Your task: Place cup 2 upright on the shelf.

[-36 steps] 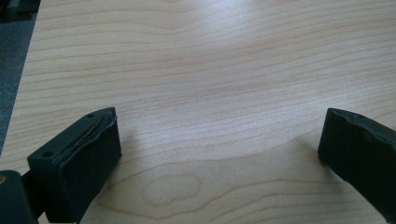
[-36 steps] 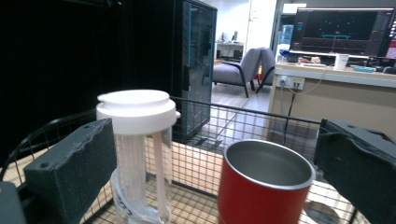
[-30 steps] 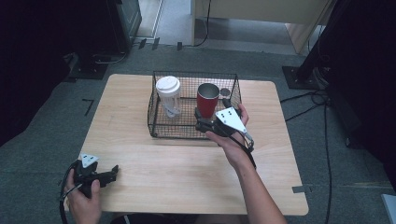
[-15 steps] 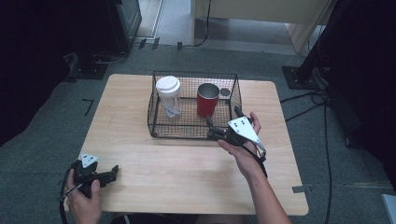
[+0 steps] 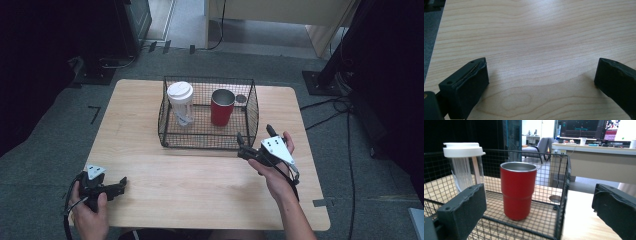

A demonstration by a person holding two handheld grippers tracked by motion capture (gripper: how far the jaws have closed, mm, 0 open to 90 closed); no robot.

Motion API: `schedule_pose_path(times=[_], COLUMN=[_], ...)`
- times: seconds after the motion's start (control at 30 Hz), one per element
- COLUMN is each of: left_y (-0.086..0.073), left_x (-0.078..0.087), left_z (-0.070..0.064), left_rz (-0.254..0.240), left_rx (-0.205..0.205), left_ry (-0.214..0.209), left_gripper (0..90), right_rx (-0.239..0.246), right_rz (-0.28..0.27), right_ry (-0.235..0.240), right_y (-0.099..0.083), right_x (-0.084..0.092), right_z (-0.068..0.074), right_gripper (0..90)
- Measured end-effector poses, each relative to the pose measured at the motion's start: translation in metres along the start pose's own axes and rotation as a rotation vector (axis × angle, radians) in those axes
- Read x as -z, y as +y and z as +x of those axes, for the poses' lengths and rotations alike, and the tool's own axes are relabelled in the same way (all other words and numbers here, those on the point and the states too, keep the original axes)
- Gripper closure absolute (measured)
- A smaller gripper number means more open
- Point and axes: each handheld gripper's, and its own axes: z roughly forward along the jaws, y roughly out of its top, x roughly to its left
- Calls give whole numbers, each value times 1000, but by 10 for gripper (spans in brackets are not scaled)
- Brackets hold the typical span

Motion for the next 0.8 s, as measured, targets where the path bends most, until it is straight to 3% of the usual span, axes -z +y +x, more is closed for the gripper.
schedule_pose_path(times=[0.8], left_y=[0], left_x=[0], left_z=[0], left_rz=[1], left_rx=[-3], left_ry=[0], left_gripper=[0], right_rx=[-21], right_rz=[88], right_ry=[-91], right_y=[-47], right_x=[33], right_z=[-40], right_gripper=[0])
